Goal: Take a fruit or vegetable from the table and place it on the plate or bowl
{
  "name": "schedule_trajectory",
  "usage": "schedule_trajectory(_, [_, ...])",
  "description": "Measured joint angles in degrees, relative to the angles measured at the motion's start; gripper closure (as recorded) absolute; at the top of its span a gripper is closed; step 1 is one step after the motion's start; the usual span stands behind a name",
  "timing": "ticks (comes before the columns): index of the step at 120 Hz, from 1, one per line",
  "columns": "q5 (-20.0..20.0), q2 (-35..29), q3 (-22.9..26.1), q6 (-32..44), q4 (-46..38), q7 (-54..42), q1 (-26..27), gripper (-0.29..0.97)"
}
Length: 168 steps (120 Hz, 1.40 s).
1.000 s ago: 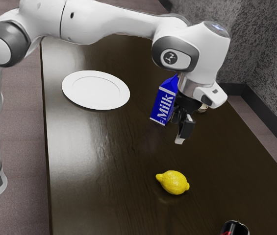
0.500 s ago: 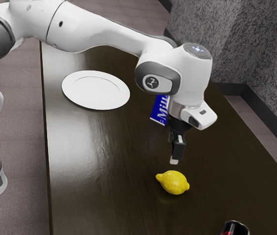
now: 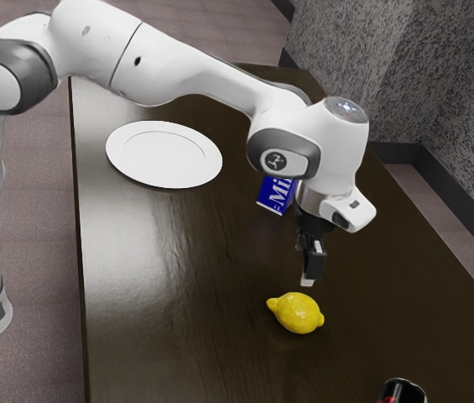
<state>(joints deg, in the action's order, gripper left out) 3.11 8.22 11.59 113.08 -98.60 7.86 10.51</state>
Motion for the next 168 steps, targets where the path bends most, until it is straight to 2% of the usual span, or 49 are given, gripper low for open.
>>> schedule_trajectory(31, [-0.2,3.1,0.3,1.6,0.3,-0.7,0.8,0.00])
schedule_trajectory(144, [-1.4,7.8,0.4,4.2,0.1,-1.8,2.1,0.00])
schedule_trajectory(168, [-1.8,9.1,0.4,4.9,0.1,-1.9,2.1,0.06])
